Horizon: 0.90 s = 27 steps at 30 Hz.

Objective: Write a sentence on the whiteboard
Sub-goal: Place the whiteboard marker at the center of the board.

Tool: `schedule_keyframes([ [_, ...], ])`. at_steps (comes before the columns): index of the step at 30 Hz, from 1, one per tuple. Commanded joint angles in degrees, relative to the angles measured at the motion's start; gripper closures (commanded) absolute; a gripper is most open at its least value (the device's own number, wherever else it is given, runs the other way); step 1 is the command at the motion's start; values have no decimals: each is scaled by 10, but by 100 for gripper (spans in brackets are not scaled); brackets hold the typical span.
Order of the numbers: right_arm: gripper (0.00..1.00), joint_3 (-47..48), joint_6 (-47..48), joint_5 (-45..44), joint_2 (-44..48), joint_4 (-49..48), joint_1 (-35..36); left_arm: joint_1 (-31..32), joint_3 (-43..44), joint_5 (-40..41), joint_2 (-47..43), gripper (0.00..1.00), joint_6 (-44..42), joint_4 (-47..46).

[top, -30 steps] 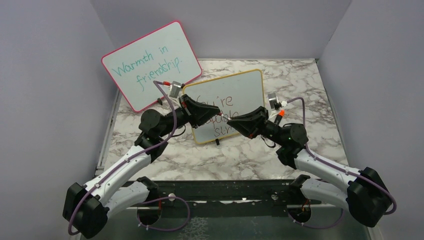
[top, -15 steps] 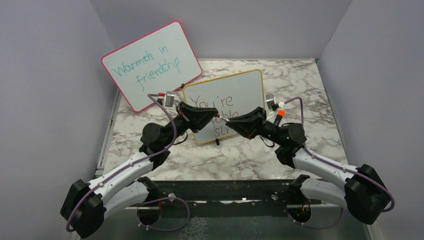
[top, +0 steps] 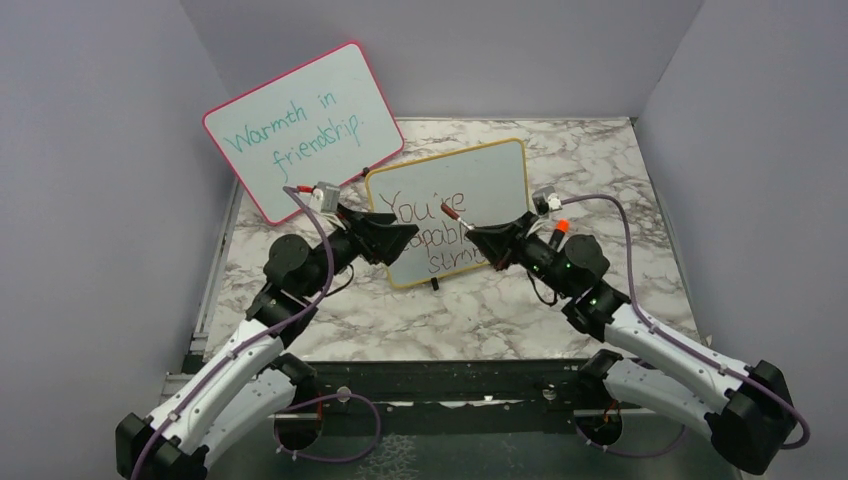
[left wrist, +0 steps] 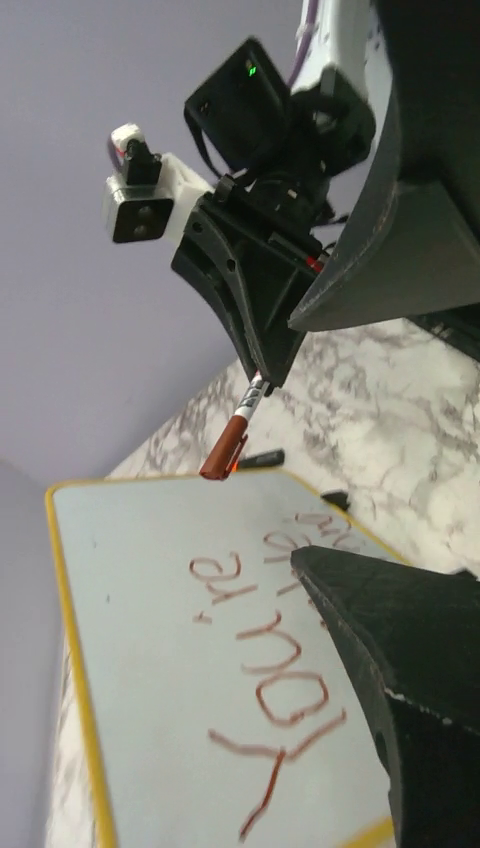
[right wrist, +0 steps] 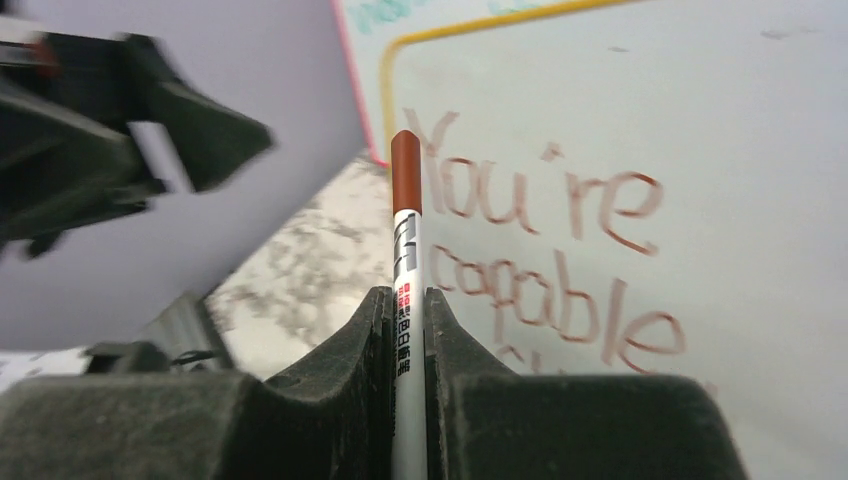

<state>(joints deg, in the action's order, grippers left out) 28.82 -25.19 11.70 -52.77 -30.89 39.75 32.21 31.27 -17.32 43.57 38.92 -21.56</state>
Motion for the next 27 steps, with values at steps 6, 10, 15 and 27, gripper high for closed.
schedule_keyframes([
  [6, 100, 45, 21, -474, 15, 348, -3, -4, 50, 249, -84, 6, -219, 235],
  [10, 100, 38, 1, -562, -3, 383, -34, -4, 58, 339, -81, 1, -237, 295],
  [15, 99, 33, -16, -485, -38, 387, -168, -14, 56, 365, -72, 1, -256, 317],
  [27, 96, 18, -42, -394, -164, 357, -315, -123, 37, 328, -110, 1, -235, 314],
])
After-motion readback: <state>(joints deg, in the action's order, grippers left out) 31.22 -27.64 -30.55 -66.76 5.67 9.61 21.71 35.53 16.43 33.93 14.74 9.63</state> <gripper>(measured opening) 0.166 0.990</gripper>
